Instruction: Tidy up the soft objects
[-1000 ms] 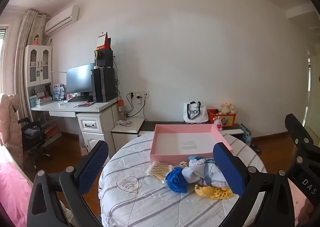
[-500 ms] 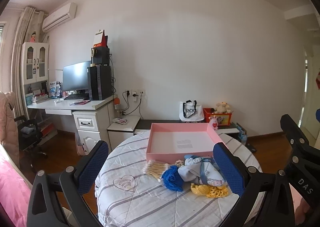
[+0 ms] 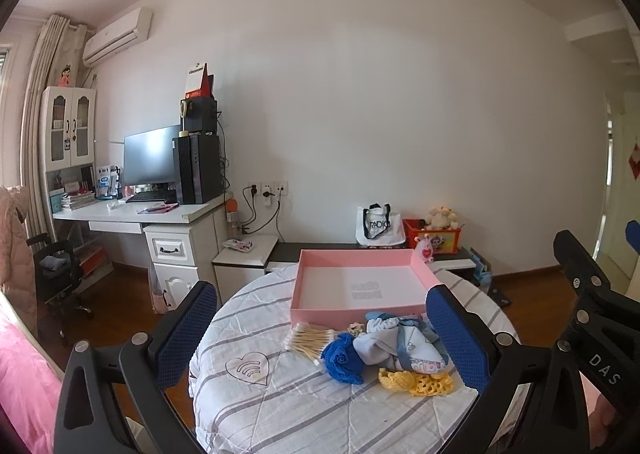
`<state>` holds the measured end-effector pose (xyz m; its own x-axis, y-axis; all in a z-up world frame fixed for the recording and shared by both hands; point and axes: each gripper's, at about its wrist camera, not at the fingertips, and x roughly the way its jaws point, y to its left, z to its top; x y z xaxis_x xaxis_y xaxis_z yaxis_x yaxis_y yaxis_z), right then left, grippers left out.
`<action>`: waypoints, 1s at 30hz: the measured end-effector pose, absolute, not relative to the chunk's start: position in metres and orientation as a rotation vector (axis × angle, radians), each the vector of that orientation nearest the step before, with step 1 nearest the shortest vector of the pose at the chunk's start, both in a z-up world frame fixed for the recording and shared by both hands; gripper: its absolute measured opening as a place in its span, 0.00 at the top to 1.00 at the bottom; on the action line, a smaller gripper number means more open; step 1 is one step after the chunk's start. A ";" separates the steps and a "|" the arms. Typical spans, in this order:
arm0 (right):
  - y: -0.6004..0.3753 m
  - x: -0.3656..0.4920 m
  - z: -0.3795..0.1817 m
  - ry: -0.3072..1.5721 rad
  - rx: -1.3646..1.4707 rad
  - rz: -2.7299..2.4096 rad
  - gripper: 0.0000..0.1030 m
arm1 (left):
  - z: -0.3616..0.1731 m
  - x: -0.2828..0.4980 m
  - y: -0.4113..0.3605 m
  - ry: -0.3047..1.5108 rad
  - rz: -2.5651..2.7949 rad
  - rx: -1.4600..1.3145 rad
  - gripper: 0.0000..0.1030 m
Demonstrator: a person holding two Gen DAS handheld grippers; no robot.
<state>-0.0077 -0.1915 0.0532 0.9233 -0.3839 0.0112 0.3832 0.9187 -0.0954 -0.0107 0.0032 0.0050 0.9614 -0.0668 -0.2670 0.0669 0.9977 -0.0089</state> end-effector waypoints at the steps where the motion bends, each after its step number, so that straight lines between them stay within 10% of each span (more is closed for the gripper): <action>1: -0.192 -0.008 0.053 0.007 -0.095 -0.394 0.00 | 0.005 -0.011 0.003 0.271 -0.067 0.000 0.00; 30: -0.191 -0.009 0.057 0.010 -0.100 -0.389 0.00 | 0.007 -0.014 0.004 0.265 -0.064 0.000 0.00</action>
